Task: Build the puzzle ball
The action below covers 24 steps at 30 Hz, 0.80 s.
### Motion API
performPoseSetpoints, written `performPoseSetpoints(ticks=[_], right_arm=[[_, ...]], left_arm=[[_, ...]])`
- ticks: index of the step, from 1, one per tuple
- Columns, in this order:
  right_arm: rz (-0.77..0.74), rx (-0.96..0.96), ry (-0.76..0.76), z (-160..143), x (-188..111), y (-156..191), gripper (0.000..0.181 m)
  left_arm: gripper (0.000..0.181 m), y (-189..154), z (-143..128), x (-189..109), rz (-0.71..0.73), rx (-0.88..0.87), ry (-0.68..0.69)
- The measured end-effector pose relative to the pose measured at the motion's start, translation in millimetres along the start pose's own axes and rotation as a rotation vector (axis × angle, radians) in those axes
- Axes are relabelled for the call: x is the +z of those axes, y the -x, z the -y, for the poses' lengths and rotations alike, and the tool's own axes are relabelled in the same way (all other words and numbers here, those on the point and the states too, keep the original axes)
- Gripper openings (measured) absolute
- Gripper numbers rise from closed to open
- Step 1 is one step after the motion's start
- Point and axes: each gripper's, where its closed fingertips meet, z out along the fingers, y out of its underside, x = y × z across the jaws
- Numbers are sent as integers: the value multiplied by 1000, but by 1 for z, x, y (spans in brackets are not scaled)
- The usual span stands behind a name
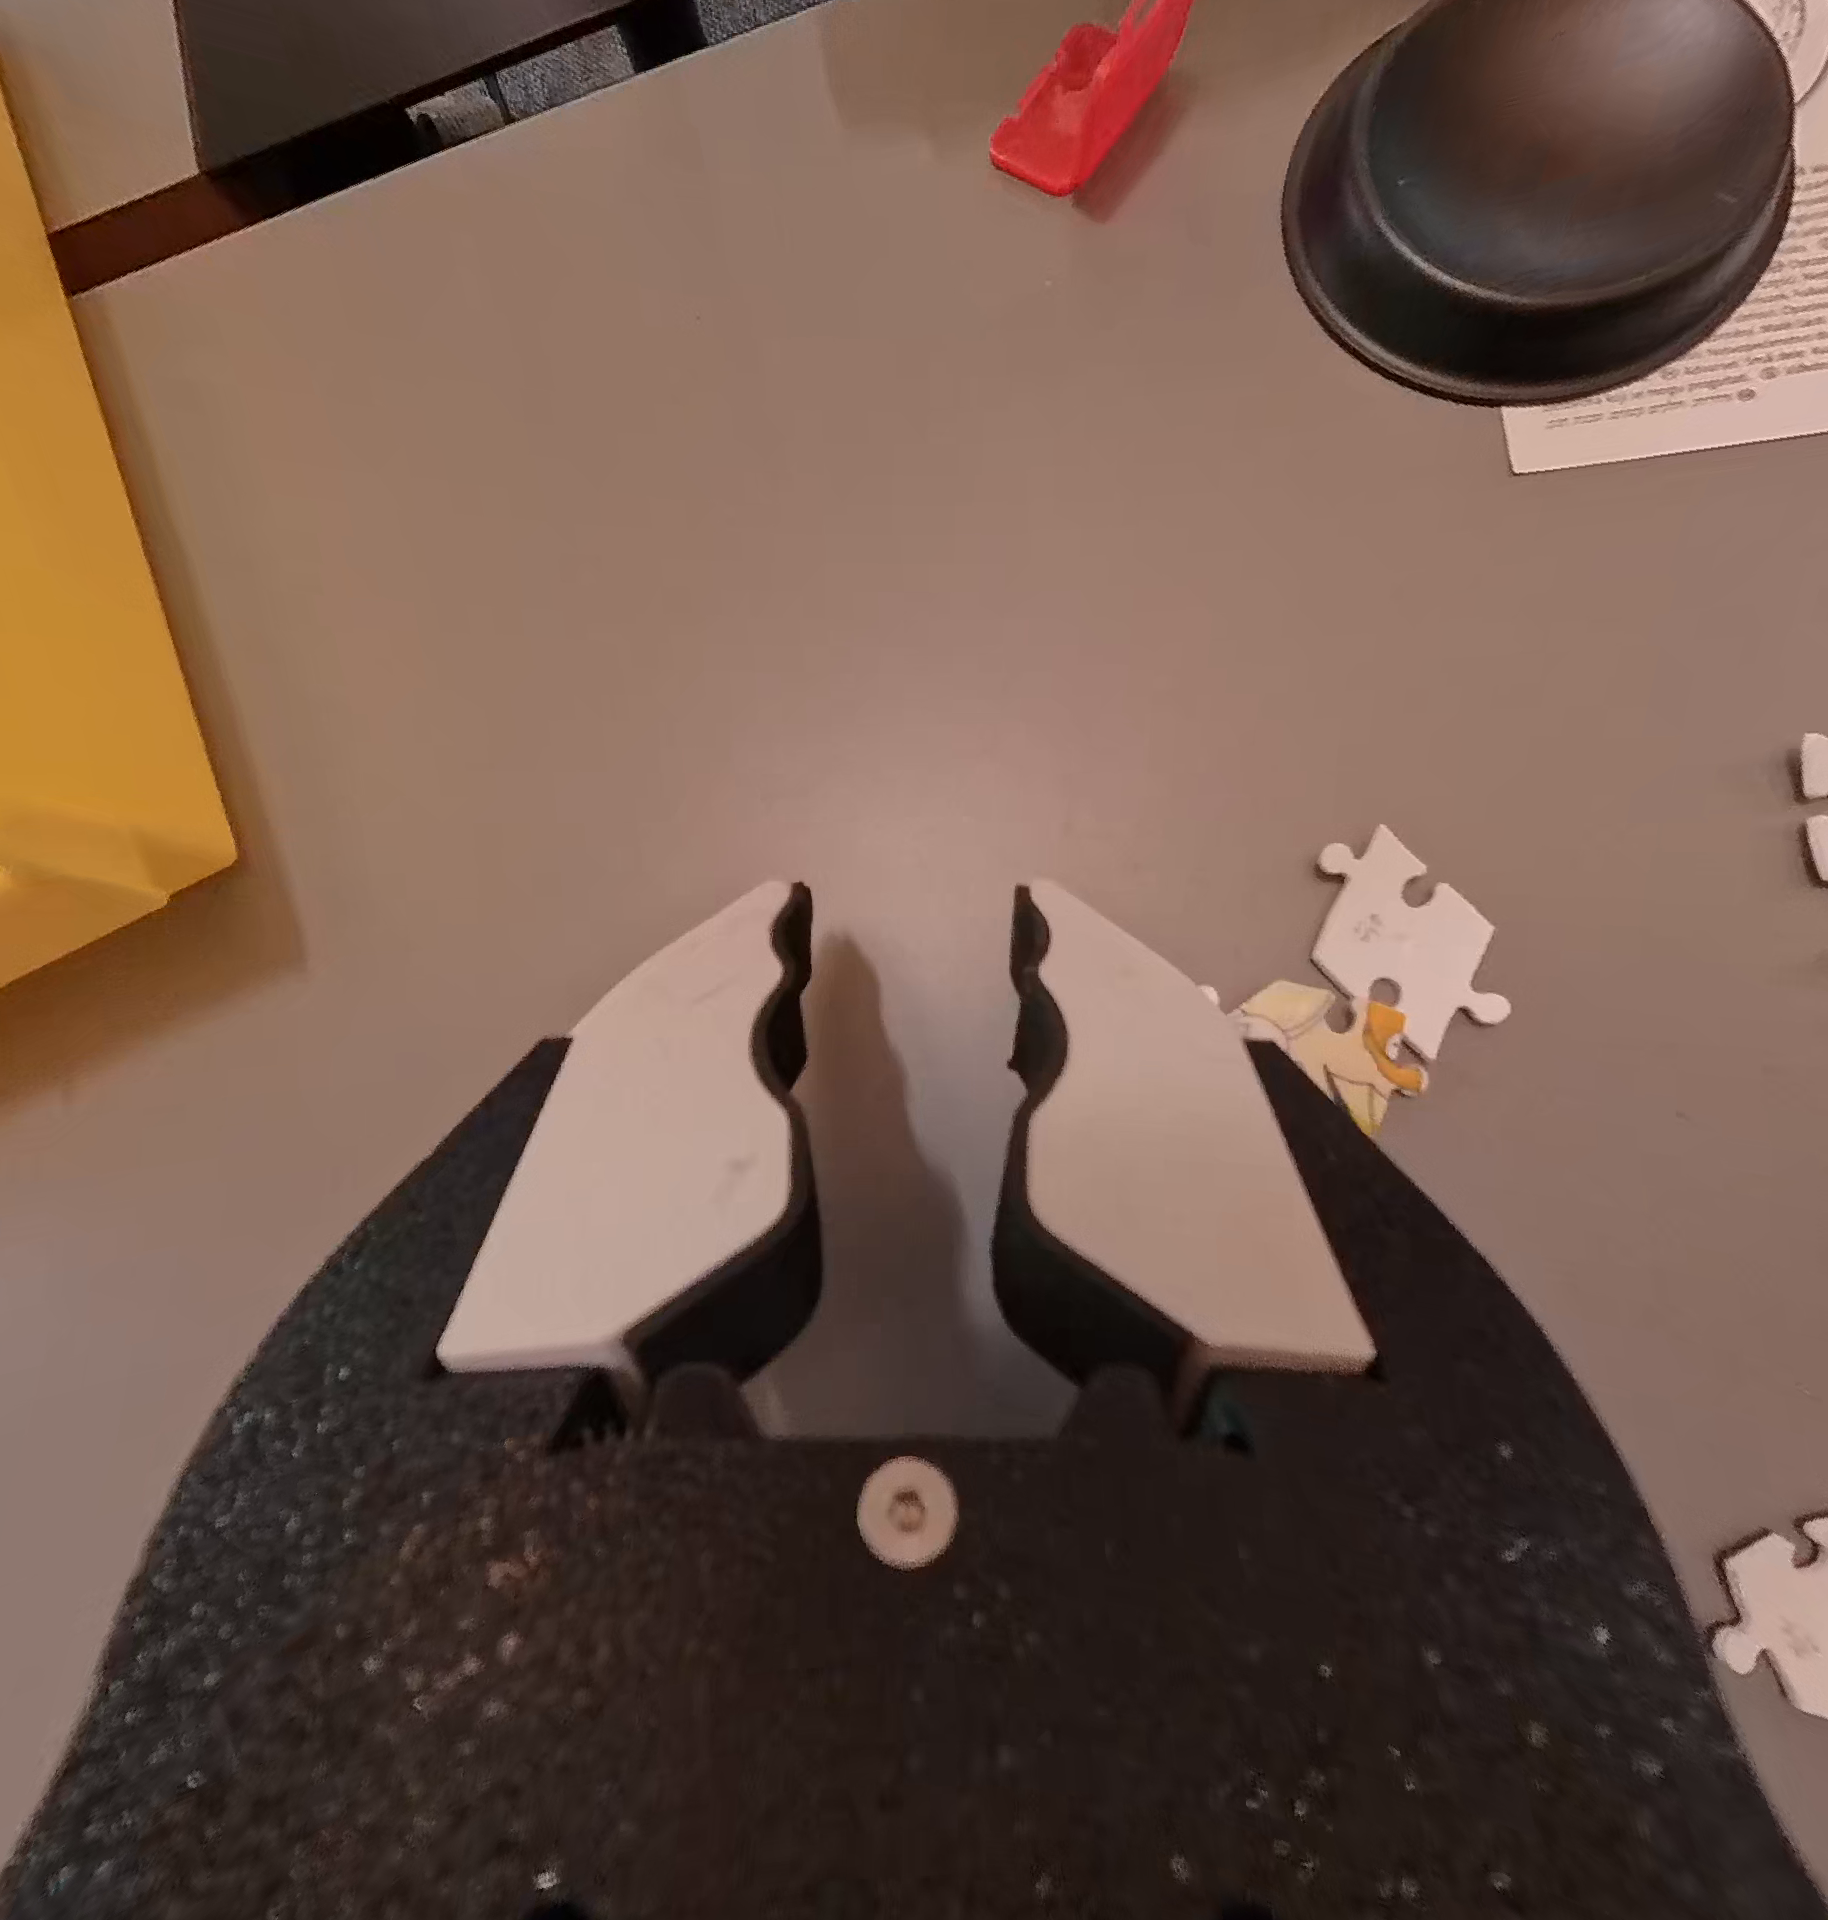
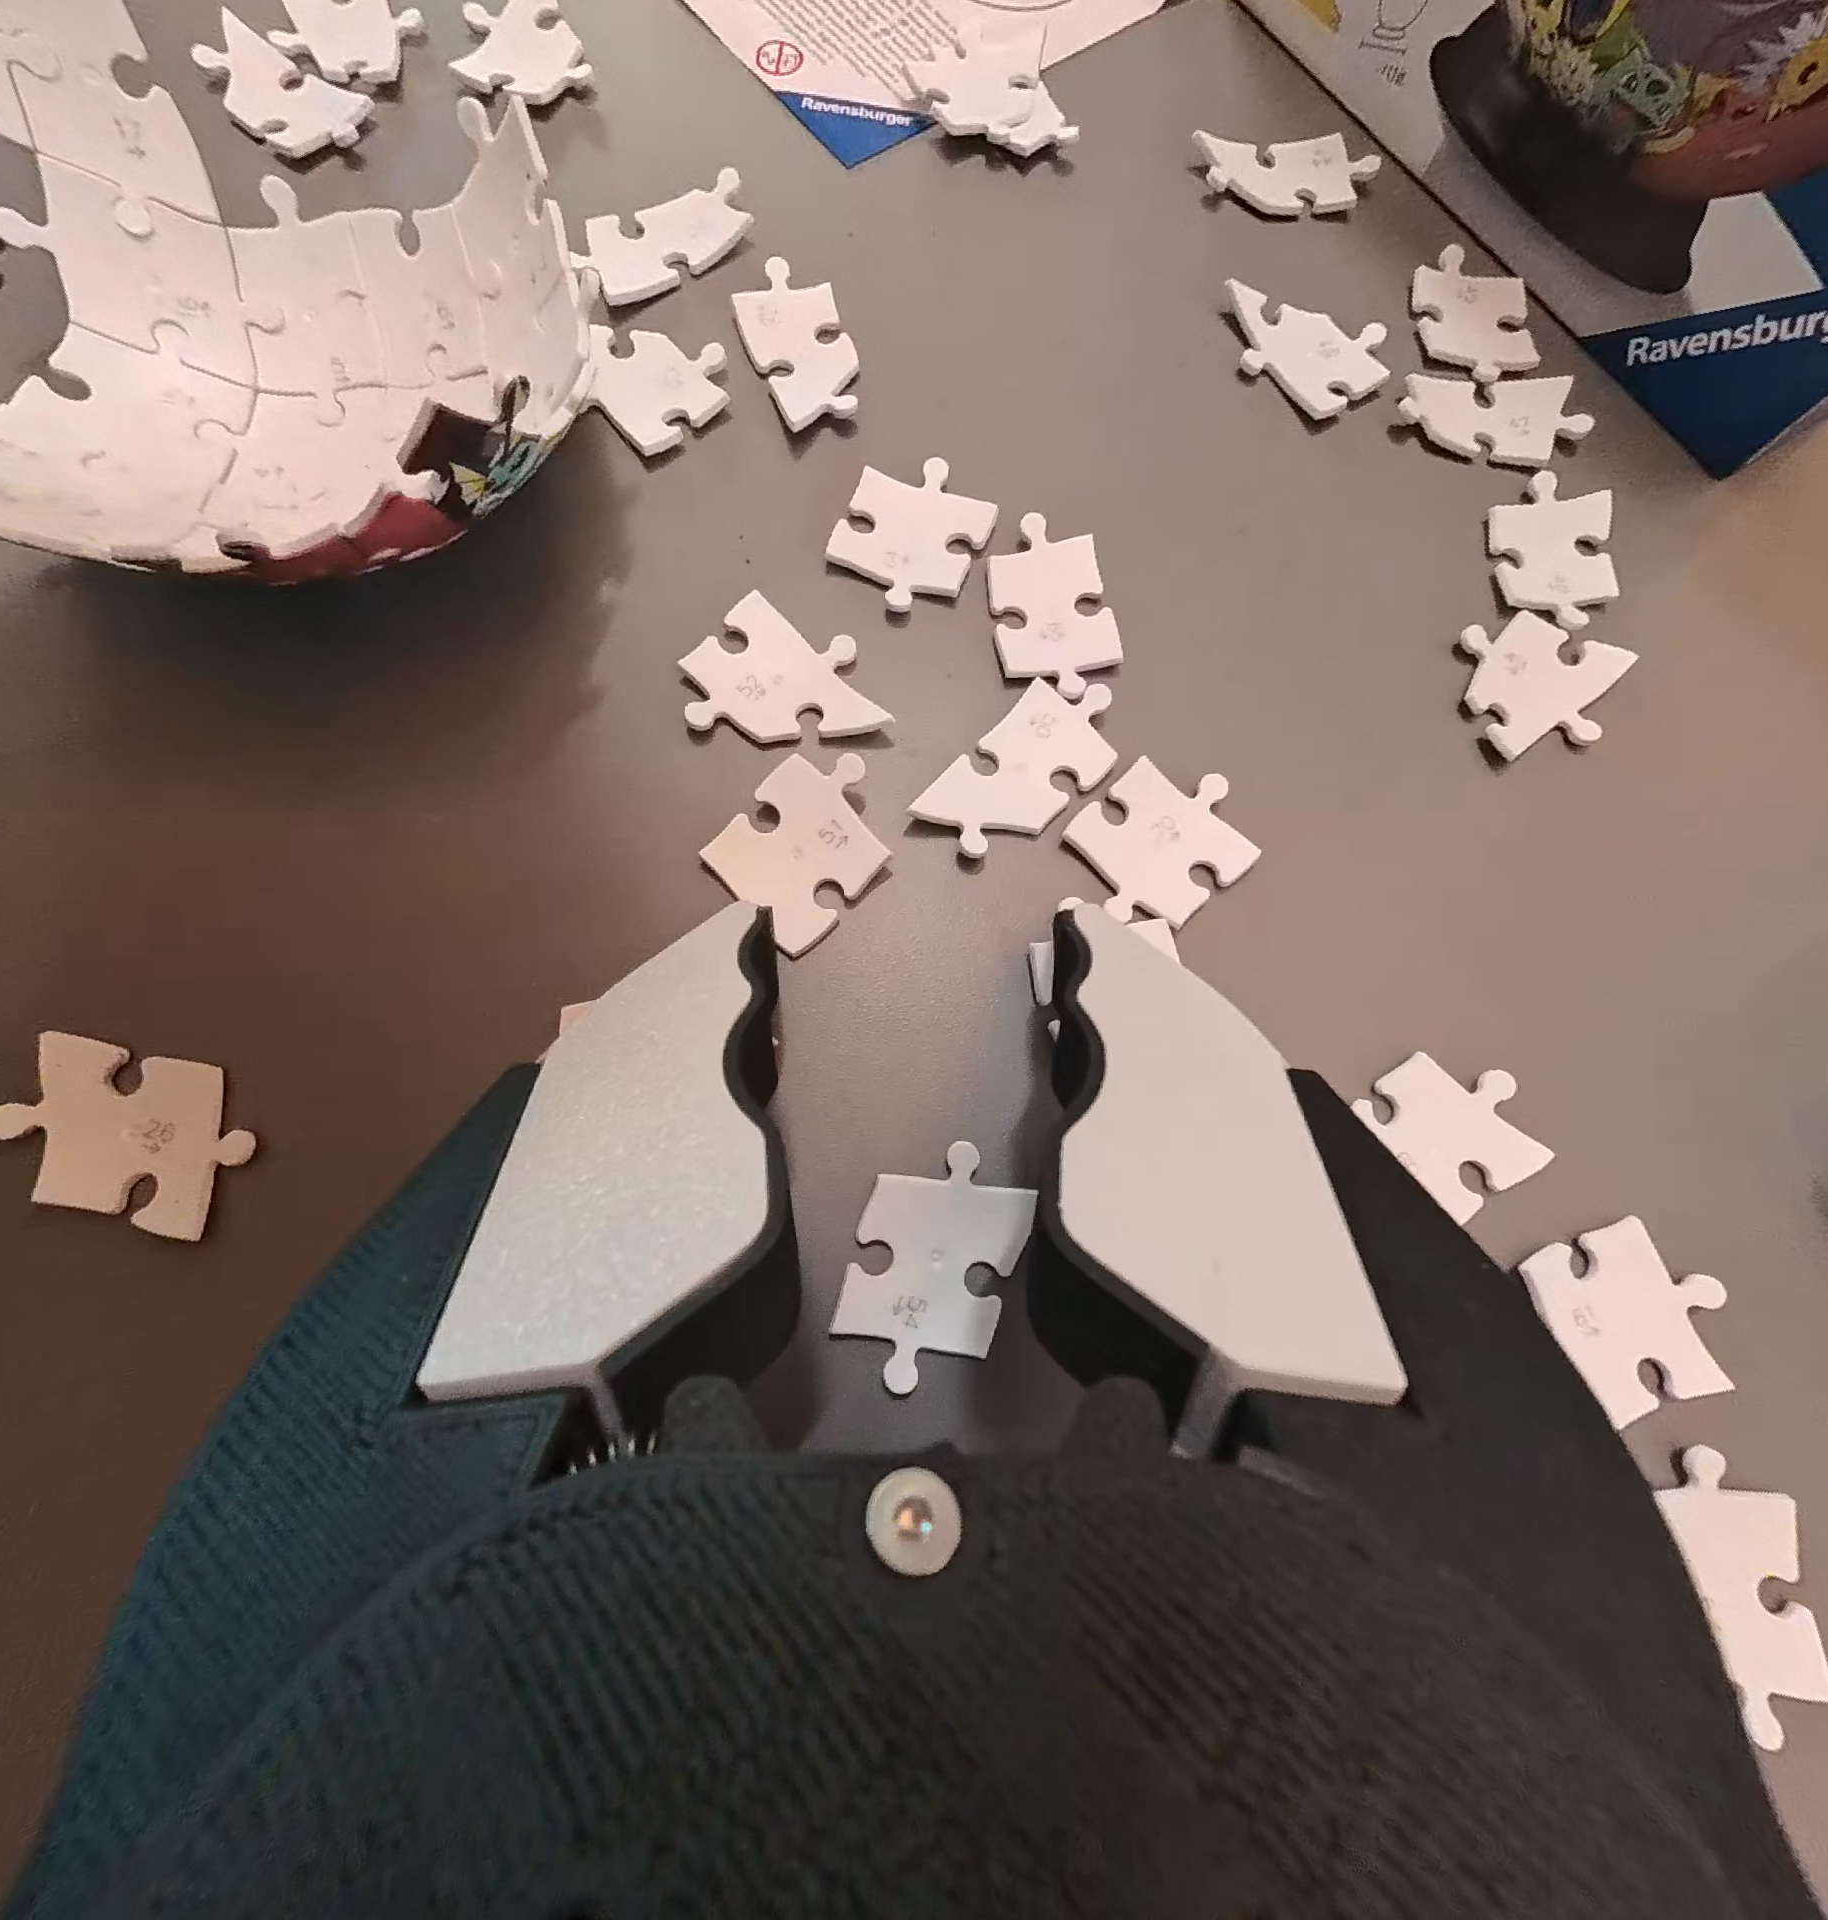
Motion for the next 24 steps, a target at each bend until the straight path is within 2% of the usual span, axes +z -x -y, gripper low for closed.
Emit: performPoseSetpoints(ticks=[24], right_arm=[[34, 19, 11, -1, 1, 2, 49]], left_arm=[[36, -3, -1, 1, -1, 28, 12]])
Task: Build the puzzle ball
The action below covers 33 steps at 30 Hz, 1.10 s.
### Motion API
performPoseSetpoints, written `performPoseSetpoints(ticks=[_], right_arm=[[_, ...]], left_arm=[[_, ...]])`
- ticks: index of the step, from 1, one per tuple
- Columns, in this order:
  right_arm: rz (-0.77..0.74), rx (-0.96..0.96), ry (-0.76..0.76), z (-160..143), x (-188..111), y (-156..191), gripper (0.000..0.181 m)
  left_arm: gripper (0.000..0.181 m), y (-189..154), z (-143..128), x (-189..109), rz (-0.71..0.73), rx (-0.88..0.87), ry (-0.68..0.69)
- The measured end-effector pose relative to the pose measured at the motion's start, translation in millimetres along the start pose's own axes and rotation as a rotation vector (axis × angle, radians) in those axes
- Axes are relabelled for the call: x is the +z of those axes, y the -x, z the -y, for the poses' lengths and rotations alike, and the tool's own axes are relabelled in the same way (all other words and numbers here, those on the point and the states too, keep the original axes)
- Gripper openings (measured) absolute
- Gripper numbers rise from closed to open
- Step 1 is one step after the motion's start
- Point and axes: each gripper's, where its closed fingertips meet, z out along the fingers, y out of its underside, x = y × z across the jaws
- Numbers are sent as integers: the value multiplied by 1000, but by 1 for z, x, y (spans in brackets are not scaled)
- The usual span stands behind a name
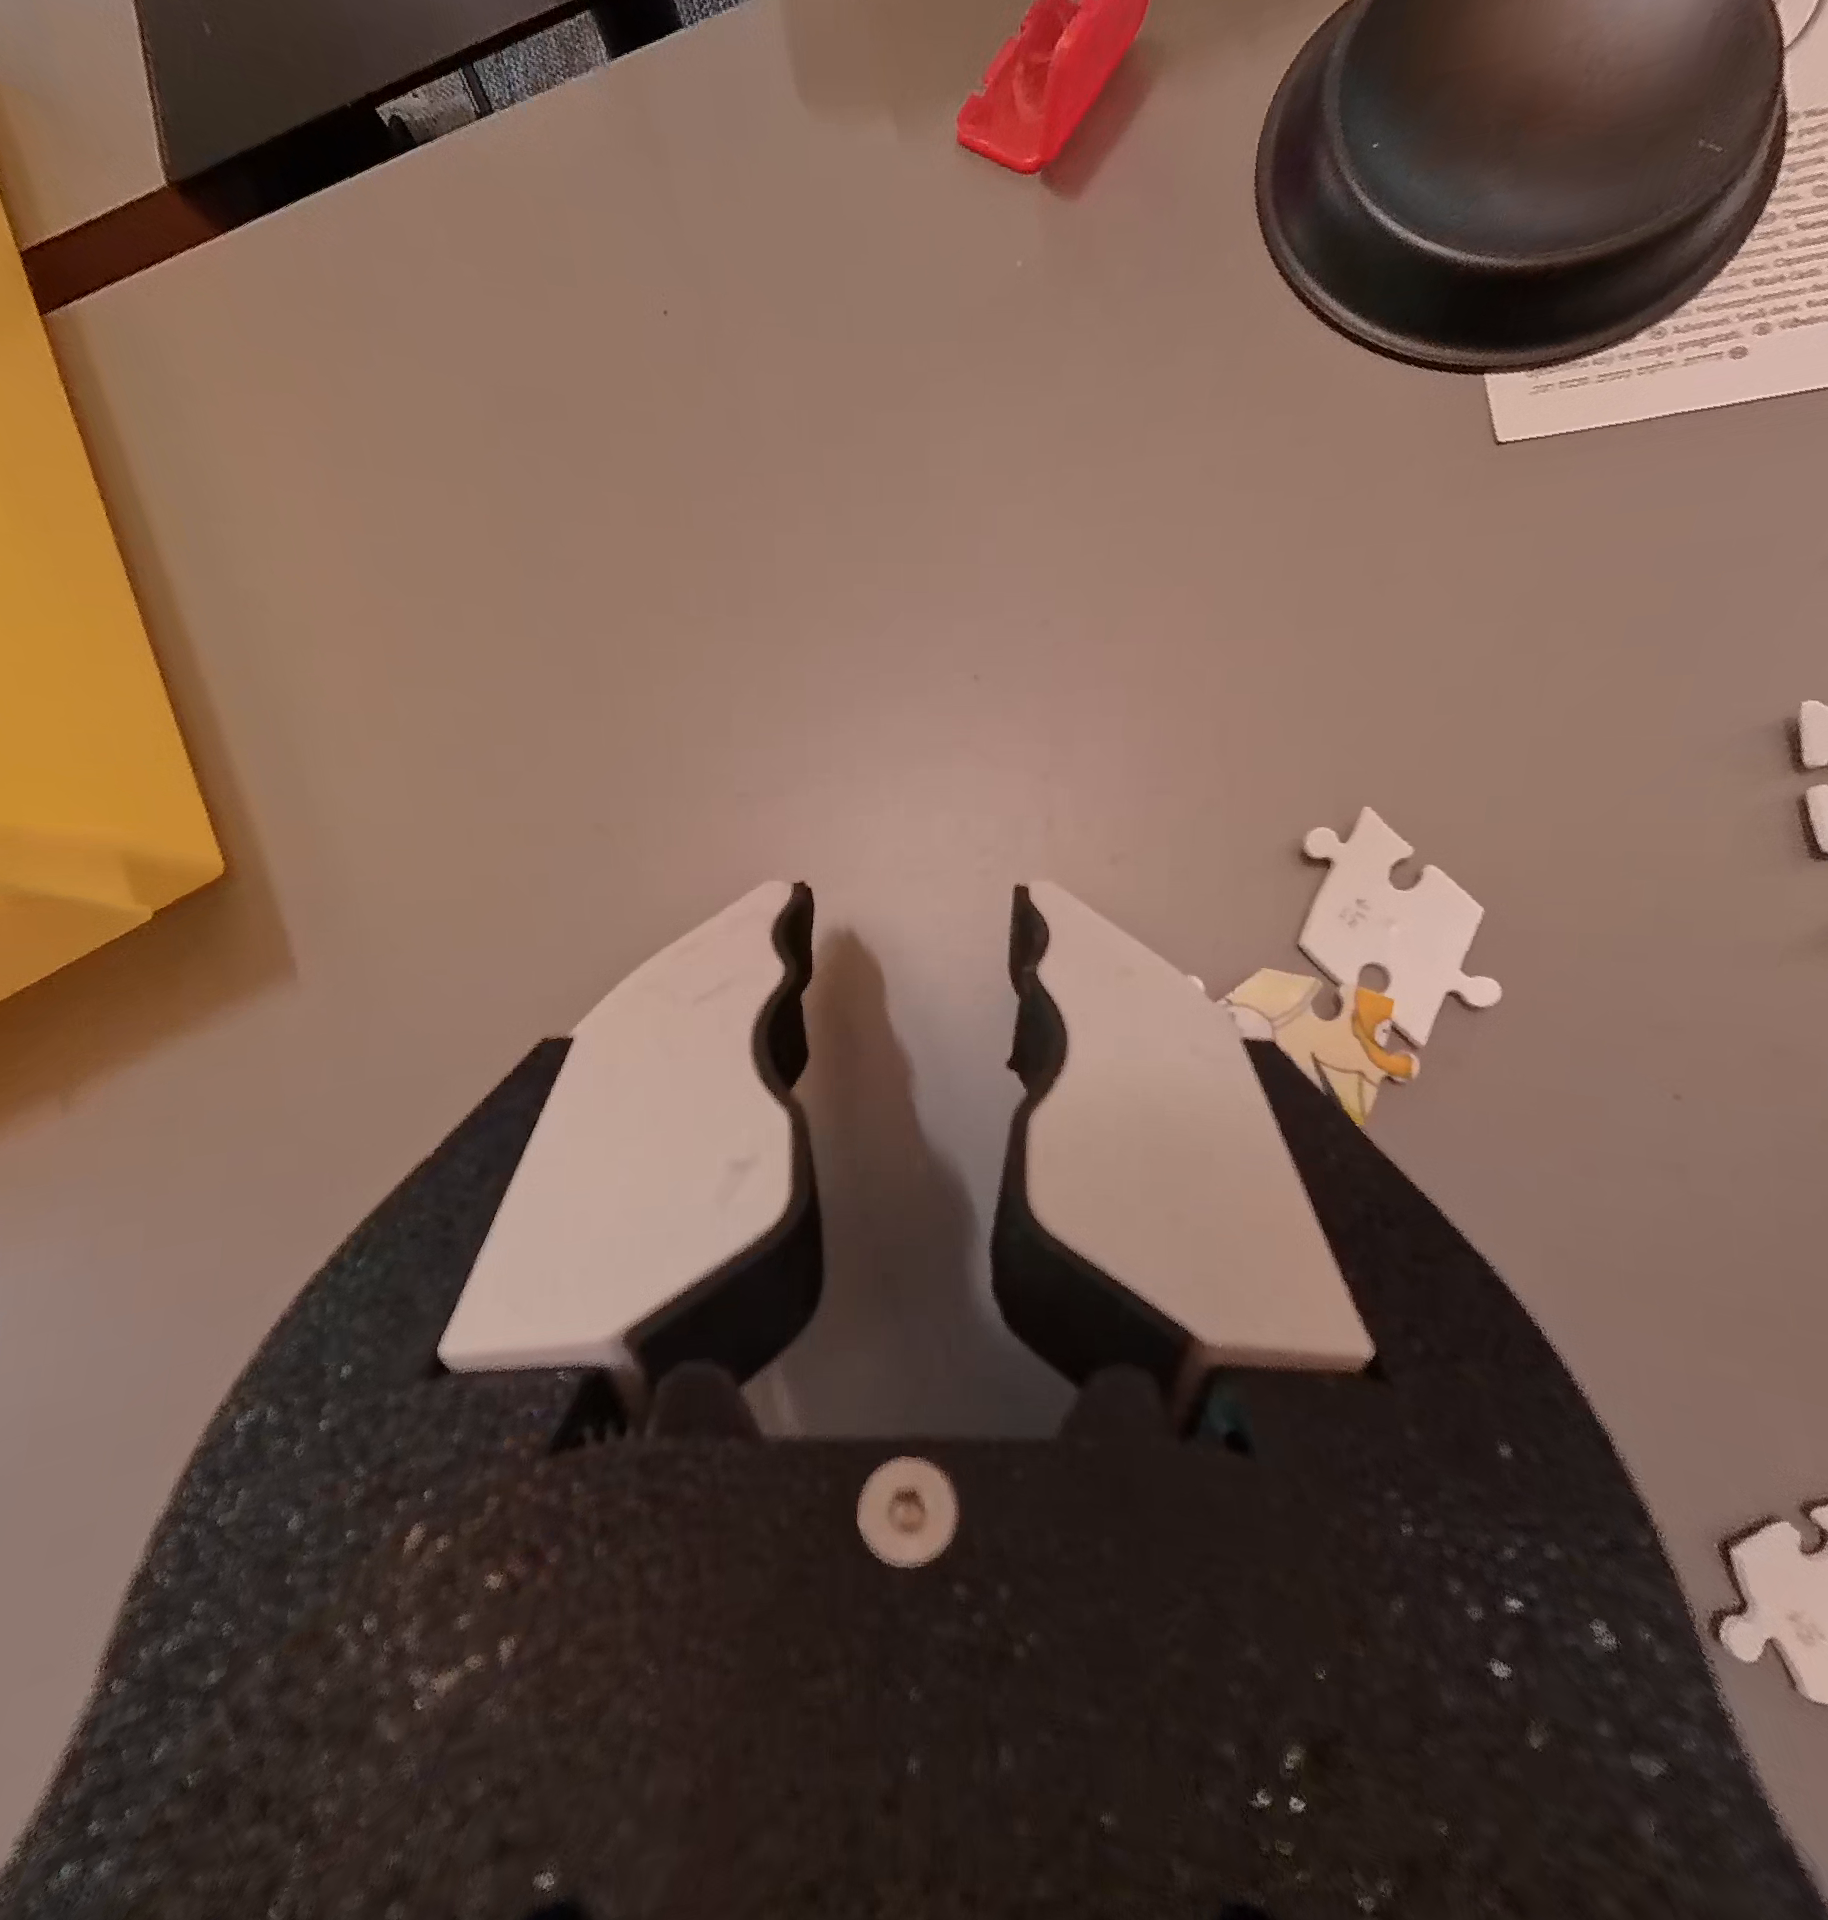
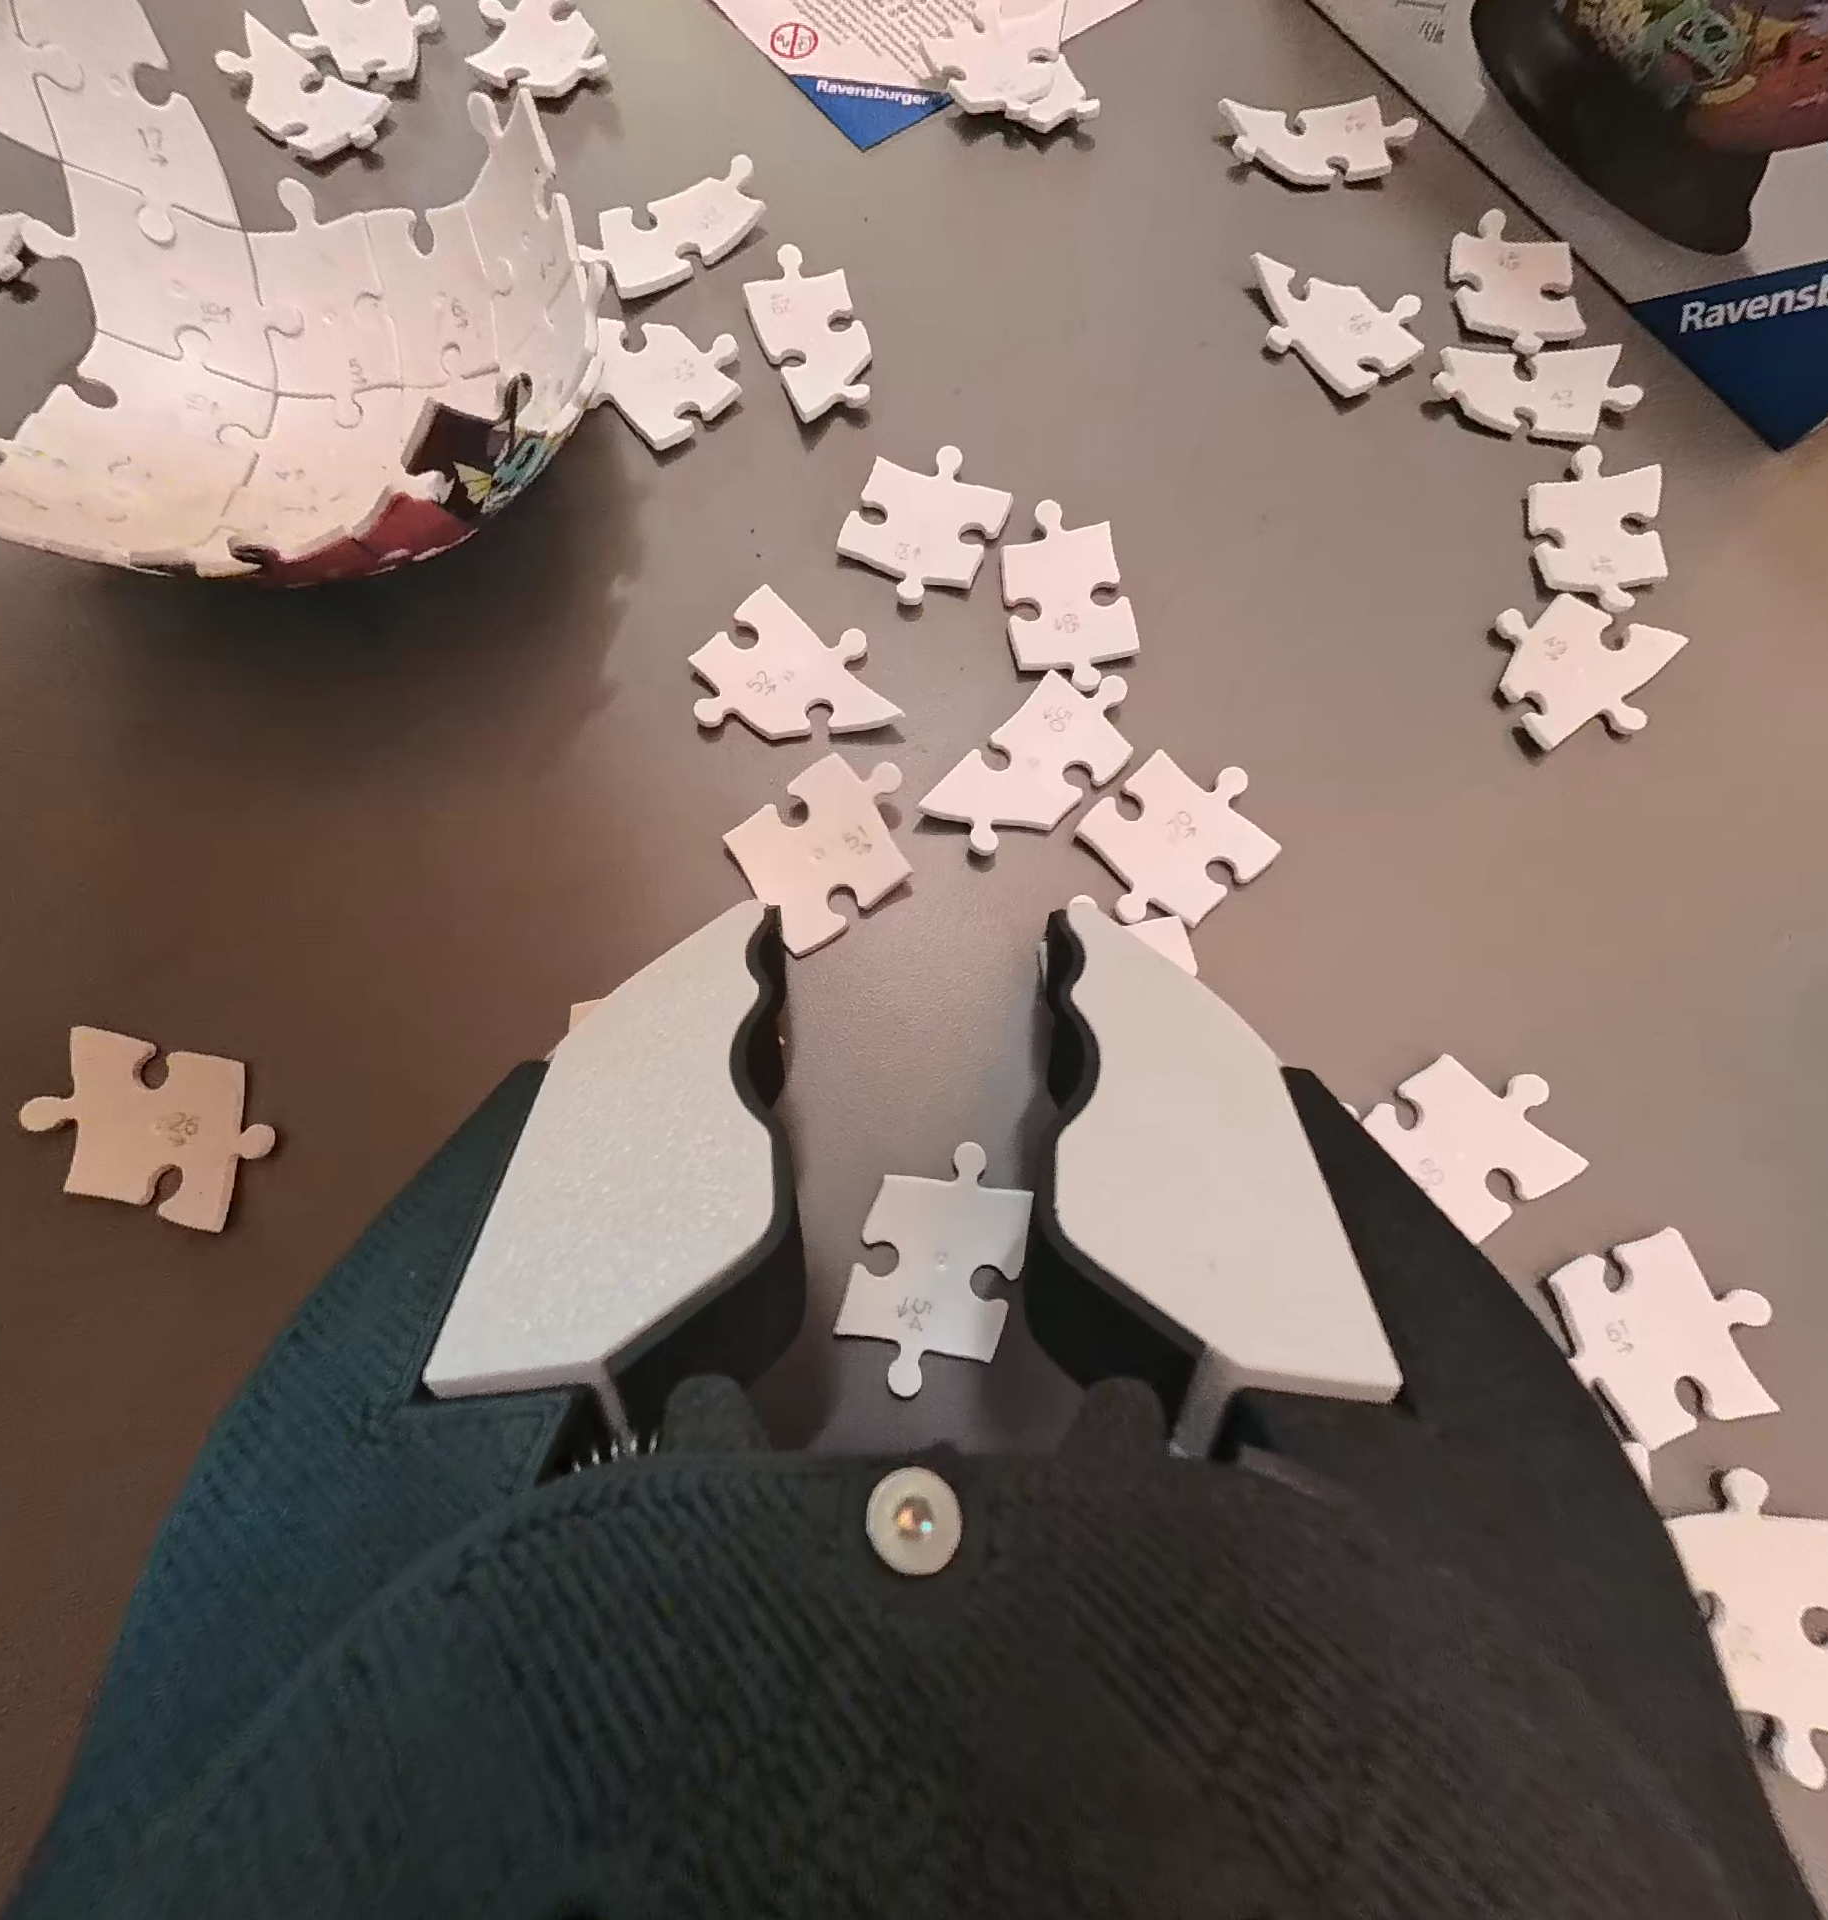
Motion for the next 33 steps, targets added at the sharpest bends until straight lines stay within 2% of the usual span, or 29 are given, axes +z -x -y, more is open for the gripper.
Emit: performPoseSetpoints(ticks=[33], right_arm=[[2, 1, 1, 0, 0, 0, 49]], left_arm=[[34, -15, 3, -2, -48, 66, -15]])
